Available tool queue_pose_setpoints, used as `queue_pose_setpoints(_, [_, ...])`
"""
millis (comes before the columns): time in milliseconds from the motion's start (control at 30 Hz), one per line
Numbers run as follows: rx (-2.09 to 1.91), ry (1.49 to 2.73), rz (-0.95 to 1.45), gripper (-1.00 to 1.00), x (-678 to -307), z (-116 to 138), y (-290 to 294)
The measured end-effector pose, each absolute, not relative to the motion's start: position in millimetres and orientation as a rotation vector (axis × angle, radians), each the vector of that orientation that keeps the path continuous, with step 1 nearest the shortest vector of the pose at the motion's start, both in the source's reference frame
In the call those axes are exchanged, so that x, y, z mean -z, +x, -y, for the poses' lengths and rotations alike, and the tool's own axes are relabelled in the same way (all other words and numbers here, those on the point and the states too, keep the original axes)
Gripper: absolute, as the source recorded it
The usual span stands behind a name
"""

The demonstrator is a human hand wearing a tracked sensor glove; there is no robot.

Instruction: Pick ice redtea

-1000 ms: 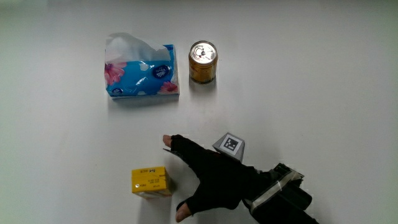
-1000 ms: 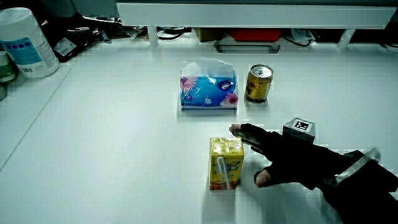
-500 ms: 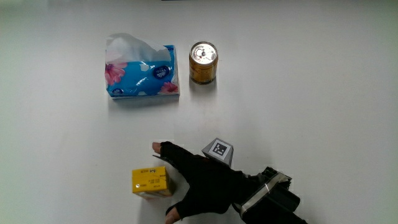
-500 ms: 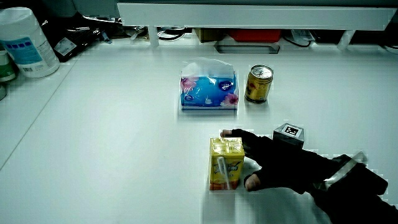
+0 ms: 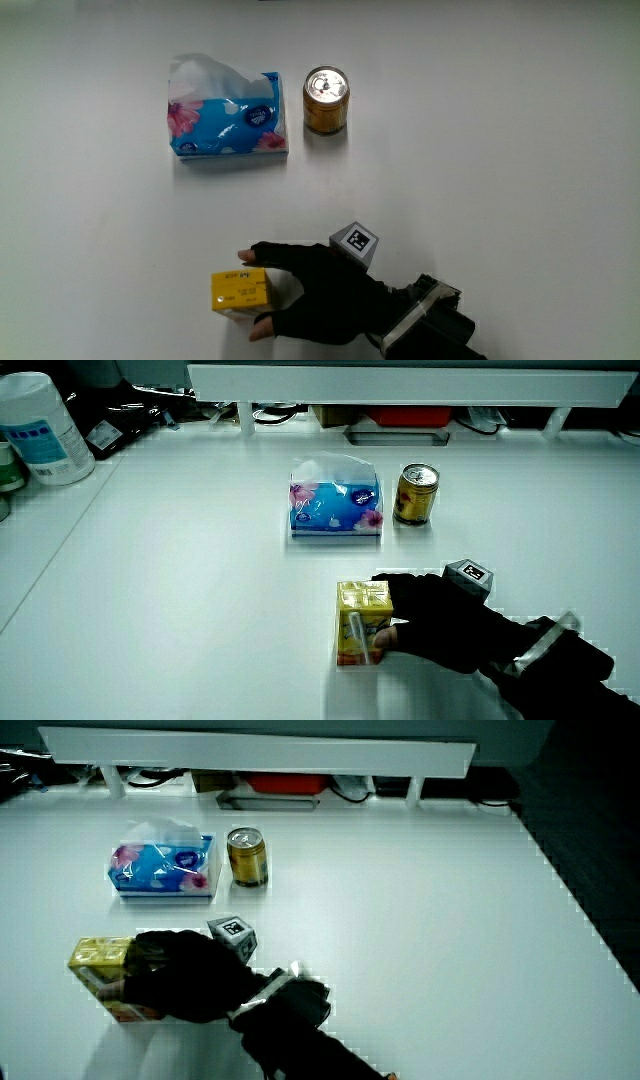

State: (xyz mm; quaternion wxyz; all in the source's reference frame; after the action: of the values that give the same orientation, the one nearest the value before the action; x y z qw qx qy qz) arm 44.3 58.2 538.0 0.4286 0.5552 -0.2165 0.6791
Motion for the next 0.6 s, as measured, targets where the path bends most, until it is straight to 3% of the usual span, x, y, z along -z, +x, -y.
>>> queue_pose_setpoints(600, [-1.825, 1.401, 0.510, 1.00, -538.8, -61.9, 45.6])
